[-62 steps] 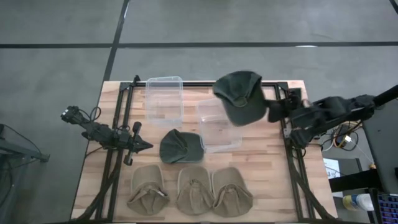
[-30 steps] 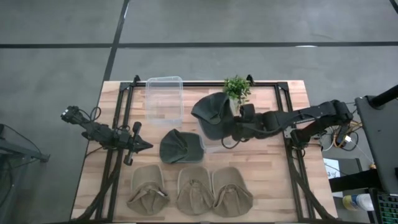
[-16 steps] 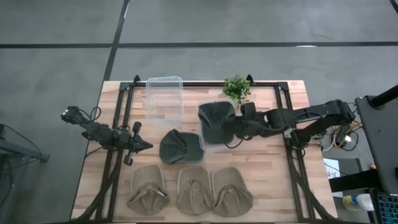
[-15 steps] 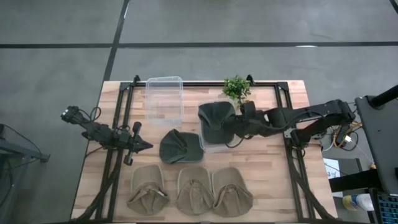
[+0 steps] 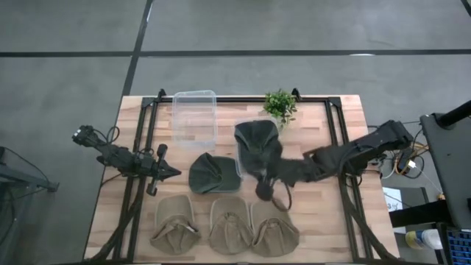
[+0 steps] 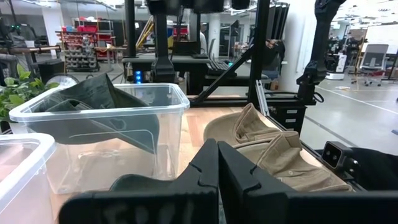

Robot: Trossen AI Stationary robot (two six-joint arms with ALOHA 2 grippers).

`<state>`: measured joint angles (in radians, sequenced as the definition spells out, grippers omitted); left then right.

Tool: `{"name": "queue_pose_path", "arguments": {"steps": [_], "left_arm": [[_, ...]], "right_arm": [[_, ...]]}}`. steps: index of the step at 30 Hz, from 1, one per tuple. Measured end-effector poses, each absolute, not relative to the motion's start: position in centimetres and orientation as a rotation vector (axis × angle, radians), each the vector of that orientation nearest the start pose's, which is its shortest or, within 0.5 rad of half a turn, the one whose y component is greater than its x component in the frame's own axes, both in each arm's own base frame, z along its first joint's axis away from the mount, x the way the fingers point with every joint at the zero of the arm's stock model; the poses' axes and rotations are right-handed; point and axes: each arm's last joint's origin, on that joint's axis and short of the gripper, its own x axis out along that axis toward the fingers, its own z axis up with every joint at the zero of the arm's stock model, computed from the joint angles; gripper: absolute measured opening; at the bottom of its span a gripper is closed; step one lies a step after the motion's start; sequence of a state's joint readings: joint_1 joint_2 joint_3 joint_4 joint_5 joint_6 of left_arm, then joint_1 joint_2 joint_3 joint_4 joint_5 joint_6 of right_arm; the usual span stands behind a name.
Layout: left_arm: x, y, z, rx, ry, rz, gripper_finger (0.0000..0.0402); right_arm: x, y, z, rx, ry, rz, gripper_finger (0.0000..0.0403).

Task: Pick & Place hat
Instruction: Put the dark gray cap into the right transparent bin

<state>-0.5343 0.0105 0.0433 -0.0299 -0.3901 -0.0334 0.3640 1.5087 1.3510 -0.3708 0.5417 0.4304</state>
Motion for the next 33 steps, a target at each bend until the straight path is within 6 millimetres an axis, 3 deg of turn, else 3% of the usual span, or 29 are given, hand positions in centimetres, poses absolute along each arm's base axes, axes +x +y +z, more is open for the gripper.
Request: {"name": "queue_pose_path", "arguments": {"steps": [14, 20, 27, 33], "left_arm": [[8.8, -3.9, 17.2, -0.021, 0.026, -0.144, 0.0000], [8.8, -3.9, 17.2, -0.022, 0.026, -0.144, 0.0000], [8.8, -3.9, 17.2, -0.021, 0.026, -0.144, 0.0000], [8.8, -3.9, 17.2, -0.022, 0.026, -0.144, 0.0000]], "right_arm": [[40.8, 16.2, 27.2, -0.234, 0.532, -0.137, 0.0148], [44.2, 17.8, 24.9, -0.313, 0.607, -0.123, 0.0154], [46.9, 18.8, 21.5, -0.378, 0.808, -0.161, 0.0150], [47.9, 18.8, 19.8, -0.445, 0.935, -0.285, 0.0142]]}}
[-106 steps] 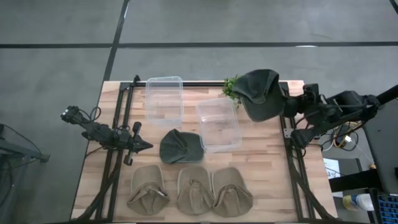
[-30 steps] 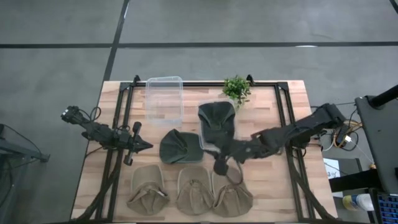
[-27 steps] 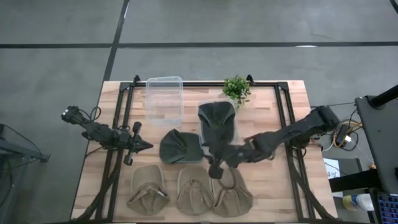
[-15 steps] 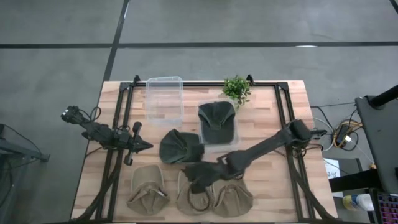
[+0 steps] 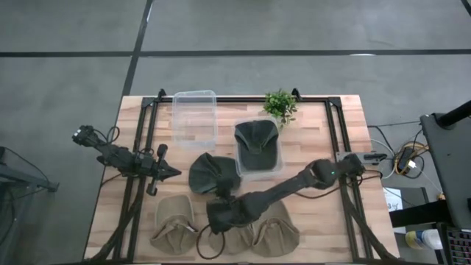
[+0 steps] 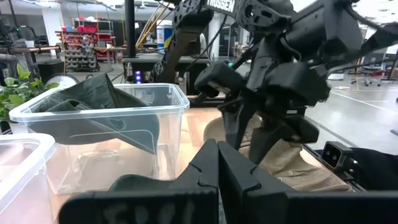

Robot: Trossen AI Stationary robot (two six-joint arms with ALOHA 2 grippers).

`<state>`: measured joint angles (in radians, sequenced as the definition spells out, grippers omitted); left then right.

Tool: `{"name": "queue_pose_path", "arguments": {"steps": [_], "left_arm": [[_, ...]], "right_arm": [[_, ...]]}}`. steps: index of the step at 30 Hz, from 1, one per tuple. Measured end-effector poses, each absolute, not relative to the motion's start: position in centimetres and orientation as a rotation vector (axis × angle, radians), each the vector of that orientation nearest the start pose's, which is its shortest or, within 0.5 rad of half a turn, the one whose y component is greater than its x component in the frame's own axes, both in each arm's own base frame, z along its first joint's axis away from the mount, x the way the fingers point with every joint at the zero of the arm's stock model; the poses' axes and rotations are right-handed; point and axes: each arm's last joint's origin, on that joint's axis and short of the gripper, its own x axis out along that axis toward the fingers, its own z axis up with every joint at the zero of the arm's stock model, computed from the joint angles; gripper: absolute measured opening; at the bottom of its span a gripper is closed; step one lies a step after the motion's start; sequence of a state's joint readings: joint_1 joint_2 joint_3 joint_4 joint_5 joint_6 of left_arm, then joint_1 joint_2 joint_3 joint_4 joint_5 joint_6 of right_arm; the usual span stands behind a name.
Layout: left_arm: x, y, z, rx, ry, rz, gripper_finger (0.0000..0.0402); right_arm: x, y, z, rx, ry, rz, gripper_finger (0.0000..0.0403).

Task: Pick & Place hat
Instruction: Put the dark gray cap into the right transparent bin

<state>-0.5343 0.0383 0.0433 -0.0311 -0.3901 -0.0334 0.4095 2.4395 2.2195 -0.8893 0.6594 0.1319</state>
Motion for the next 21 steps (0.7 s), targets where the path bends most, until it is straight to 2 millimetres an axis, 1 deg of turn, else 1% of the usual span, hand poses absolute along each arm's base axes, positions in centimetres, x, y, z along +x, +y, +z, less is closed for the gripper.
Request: {"name": "queue_pose_path", "arguments": {"steps": [4, 7, 14, 21], "left_arm": [[8.8, -3.9, 17.2, -0.021, 0.027, -0.144, 0.0000], [8.8, -3.9, 17.2, -0.021, 0.028, -0.144, 0.0000], [8.8, -3.9, 17.2, -0.020, 0.029, -0.144, 0.0000], [8.8, -3.9, 17.2, -0.020, 0.028, -0.144, 0.0000]], "right_arm": [[48.2, 18.6, 18.5, -0.431, 0.999, -0.321, 0.0141], [48.1, 18.4, 18.0, -0.425, 1.031, -0.340, 0.0141], [48.1, 17.9, 17.3, -0.417, 1.062, -0.351, 0.0141], [48.2, 17.3, 17.1, -0.386, 1.066, -0.376, 0.0141]]}}
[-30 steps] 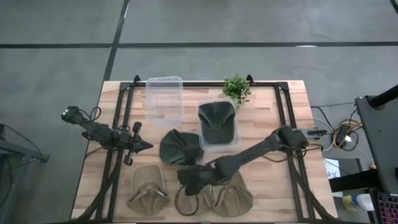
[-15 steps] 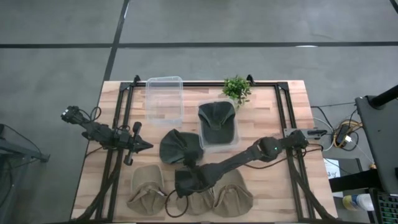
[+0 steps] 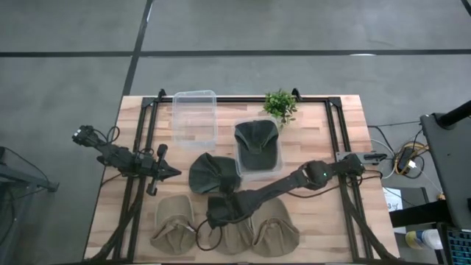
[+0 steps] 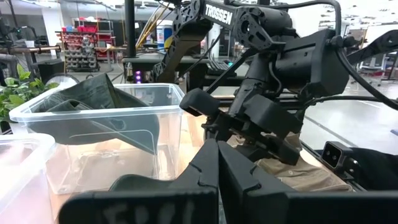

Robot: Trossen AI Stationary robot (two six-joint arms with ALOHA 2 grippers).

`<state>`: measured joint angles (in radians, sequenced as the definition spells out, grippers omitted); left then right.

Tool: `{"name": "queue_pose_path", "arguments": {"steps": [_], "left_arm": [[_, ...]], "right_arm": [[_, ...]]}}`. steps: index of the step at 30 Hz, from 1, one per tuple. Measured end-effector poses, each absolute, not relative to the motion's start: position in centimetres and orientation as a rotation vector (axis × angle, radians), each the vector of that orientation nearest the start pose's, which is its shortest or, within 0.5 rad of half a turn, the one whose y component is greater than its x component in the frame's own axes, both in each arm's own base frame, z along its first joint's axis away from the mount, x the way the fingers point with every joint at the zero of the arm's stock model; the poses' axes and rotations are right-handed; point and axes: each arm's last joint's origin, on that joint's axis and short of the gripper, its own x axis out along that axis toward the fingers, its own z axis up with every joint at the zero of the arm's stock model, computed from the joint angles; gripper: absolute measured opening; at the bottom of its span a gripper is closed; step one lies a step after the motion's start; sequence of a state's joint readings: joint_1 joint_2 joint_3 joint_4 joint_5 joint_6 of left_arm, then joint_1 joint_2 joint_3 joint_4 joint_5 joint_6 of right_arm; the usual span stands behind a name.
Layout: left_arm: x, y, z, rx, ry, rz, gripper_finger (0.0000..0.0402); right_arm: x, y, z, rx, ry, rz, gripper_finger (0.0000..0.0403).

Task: Pick & Place hat
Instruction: Put the dark gray cap into the right transparent bin

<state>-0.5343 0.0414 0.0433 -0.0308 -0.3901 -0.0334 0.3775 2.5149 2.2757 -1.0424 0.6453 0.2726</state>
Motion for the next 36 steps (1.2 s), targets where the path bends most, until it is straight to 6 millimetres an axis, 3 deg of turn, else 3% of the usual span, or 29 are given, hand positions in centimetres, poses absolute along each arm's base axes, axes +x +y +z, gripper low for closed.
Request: {"name": "queue_pose_path", "arguments": {"steps": [13, 19, 24, 36], "left_arm": [[8.8, -3.9, 17.2, -0.020, 0.029, -0.144, 0.0000], [8.8, -3.9, 17.2, -0.020, 0.028, -0.144, 0.0000], [8.8, -3.9, 17.2, -0.020, 0.028, -0.144, 0.0000], [8.8, -3.9, 17.2, -0.020, 0.029, -0.143, 0.0000]], "right_arm": [[48.5, 16.6, 16.0, -0.345, 1.123, -0.342, 0.0091], [48.5, 16.6, 16.0, -0.326, 1.115, -0.363, 0.0021], [48.5, 16.4, 16.2, -0.368, 1.073, -0.433, 0.0015], [48.5, 16.5, 20.4, -0.397, 0.944, -0.516, 0.0013]]}}
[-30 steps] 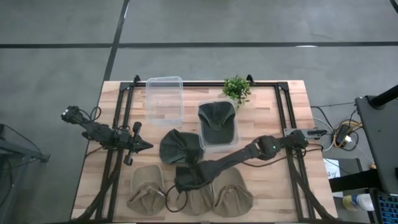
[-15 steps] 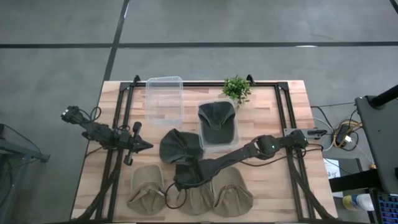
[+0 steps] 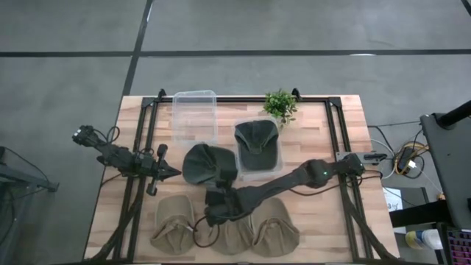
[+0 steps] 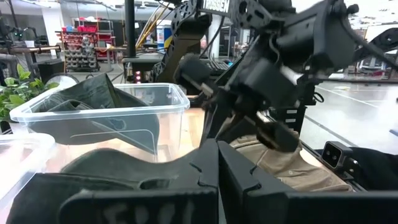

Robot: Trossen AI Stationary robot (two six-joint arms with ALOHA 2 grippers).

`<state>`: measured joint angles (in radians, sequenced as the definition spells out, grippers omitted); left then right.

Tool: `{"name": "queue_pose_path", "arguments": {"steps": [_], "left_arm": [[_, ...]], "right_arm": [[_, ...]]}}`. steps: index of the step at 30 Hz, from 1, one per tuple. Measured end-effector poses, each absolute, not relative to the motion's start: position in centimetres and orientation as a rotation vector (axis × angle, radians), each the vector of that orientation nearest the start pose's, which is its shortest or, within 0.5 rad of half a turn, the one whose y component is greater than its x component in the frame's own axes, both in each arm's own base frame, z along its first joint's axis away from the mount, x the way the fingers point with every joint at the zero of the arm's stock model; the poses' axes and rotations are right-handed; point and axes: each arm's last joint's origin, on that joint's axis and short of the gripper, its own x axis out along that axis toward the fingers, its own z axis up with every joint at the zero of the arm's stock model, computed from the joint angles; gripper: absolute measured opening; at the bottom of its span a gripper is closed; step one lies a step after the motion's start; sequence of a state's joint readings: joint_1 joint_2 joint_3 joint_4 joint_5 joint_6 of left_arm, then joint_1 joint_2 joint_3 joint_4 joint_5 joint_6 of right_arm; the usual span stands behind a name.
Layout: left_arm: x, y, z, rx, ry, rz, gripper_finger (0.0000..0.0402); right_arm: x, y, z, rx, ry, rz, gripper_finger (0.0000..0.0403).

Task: Pick & Place hat
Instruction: Put the dark gray cap into the right transparent bin

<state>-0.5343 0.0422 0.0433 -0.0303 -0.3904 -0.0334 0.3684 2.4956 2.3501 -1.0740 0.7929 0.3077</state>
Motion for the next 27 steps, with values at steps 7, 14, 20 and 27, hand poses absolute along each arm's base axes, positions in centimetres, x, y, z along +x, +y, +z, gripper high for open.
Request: {"name": "queue_pose_path", "arguments": {"steps": [7, 14, 20, 27], "left_arm": [[8.8, -3.9, 17.2, -0.020, 0.029, -0.144, 0.0000], [8.8, -3.9, 17.2, -0.020, 0.029, -0.143, 0.0000], [8.8, -3.9, 17.2, -0.020, 0.029, -0.143, 0.0000], [8.8, -3.9, 17.2, -0.013, 0.028, -0.144, 0.0000]], "right_arm": [[48.1, 17.2, 21.5, -0.437, 0.918, -0.503, 0.0013], [47.4, 18.0, 23.3, -0.415, 0.916, -0.417, 0.0013], [46.6, 18.5, 25.1, -0.346, 0.927, -0.304, 0.0013], [45.9, 18.7, 26.8, -0.301, 0.924, -0.249, 0.0013]]}}
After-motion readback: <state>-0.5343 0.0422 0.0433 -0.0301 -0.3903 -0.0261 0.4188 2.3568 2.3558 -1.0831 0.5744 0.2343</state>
